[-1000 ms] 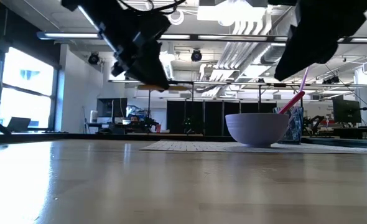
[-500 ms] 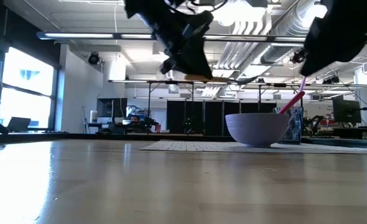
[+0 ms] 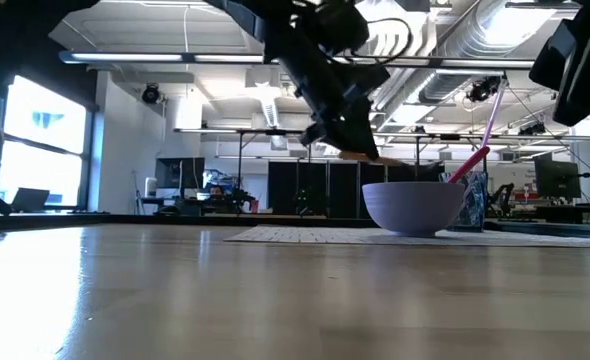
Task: Pick & Place Utensil
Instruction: Put the yellow spoon into the purple bowl, then return to Home Position
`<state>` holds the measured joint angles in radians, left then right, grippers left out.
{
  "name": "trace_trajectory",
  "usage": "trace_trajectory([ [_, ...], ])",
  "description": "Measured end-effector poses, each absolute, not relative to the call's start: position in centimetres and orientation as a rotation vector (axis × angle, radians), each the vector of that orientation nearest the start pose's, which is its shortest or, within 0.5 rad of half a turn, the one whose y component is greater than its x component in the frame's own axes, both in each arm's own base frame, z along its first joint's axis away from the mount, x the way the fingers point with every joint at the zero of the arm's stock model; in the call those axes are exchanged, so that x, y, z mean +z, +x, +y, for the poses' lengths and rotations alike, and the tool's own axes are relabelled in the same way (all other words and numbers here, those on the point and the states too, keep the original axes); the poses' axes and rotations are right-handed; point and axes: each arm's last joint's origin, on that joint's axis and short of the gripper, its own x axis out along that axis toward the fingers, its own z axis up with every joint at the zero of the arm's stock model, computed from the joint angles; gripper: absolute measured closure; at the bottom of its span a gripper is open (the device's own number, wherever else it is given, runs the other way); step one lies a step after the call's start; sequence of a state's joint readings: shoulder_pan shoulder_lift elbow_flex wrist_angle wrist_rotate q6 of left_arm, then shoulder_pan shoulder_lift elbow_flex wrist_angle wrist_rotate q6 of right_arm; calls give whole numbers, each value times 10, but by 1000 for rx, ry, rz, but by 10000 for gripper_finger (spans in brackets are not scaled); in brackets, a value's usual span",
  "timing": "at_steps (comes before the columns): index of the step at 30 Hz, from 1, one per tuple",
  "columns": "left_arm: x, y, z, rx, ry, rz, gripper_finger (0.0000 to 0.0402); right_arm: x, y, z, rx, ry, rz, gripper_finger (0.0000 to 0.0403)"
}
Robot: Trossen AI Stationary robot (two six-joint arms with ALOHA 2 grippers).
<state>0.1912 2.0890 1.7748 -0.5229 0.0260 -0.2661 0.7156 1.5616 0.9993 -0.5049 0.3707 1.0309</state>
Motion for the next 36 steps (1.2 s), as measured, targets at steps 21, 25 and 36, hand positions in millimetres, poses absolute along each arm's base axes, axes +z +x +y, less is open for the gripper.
trace_trajectory([
  [21, 207, 474, 113, 303, -394, 794, 323, 205, 237, 189, -190, 343, 906, 329],
  [25, 207, 475, 113, 300, -391, 778, 322, 206, 237, 189, -185, 319, 901, 329],
  [36, 214, 474, 112, 281, -404, 792, 234, 206, 237, 189, -189, 313, 896, 329],
])
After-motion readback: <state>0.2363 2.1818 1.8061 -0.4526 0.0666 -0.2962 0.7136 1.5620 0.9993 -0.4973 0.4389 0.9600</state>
